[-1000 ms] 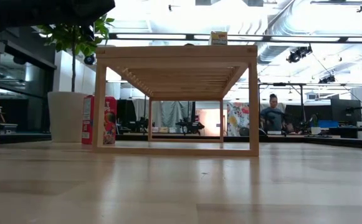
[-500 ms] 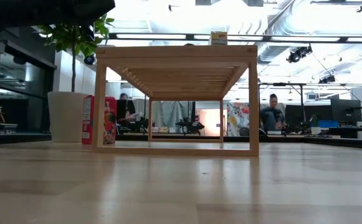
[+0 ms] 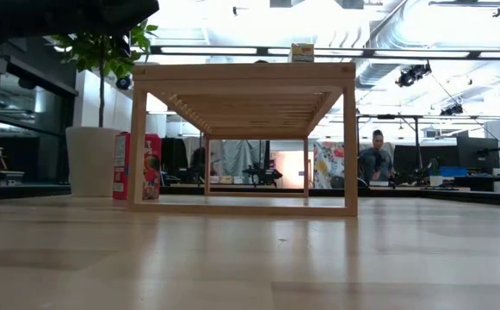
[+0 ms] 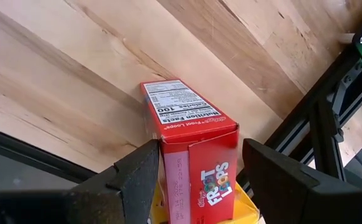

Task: Stack cereal on shelf
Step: Put the bottom red cereal box on the shelf

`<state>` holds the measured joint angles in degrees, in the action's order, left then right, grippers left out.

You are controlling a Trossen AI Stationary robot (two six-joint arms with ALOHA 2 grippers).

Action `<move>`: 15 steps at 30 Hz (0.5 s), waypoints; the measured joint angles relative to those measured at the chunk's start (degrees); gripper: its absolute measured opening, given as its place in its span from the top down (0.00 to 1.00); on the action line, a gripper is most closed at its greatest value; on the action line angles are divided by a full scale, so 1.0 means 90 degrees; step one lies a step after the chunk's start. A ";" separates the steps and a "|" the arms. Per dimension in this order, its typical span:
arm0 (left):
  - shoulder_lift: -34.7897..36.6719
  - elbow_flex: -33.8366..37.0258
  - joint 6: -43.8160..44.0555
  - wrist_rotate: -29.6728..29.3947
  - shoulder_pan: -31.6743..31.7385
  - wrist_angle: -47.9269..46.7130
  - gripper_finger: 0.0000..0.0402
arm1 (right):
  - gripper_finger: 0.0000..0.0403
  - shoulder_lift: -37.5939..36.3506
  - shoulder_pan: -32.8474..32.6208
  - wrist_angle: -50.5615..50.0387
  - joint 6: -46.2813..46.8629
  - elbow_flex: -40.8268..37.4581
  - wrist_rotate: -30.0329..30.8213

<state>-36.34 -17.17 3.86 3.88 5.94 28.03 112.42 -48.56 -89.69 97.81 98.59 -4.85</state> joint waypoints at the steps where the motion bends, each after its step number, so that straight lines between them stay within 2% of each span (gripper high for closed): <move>1: -0.0002 0.0000 0.0000 0.0000 0.0001 0.0000 1.00 | 0.45 -0.0002 0.0017 0.0016 -0.0060 0.0000 -0.0028; 10: 0.0000 0.0000 0.0002 0.0000 0.0002 0.0000 1.00 | 0.45 -0.0002 0.0287 -0.0013 -0.0414 0.0002 -0.0194; 15: -0.0001 0.0000 0.0002 0.0000 0.0002 0.0000 1.00 | 0.37 -0.0002 0.0425 -0.0034 -0.0592 0.0002 -0.0185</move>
<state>-36.34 -17.17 3.87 3.88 5.96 28.03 112.40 -44.73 -90.00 92.49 98.61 -6.52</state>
